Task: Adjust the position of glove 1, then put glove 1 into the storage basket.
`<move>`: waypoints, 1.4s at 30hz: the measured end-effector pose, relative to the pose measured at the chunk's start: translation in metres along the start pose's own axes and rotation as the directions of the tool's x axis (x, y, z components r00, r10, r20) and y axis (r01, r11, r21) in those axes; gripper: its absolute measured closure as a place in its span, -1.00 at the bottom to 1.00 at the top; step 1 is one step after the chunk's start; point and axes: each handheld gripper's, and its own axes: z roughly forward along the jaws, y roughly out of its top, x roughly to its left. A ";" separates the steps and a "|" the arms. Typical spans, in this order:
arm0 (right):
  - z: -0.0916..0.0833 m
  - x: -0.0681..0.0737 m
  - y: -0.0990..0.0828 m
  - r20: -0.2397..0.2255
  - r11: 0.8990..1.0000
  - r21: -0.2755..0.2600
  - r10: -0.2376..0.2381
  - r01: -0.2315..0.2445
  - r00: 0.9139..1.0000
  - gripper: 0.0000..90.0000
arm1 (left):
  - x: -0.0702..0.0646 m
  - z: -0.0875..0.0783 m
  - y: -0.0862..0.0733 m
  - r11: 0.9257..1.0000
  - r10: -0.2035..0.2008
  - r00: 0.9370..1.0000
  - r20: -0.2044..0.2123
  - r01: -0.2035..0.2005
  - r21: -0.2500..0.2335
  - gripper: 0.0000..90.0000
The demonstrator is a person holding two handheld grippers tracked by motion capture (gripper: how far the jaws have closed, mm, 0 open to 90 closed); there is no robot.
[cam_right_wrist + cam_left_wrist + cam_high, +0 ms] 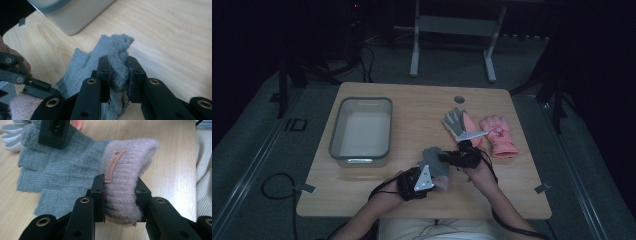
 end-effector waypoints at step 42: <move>0.032 0.049 0.123 -0.031 0.992 -0.095 -0.082 0.079 0.996 0.68 | 0.085 -0.104 0.000 0.995 0.042 0.991 -0.125 -0.030 0.095 0.53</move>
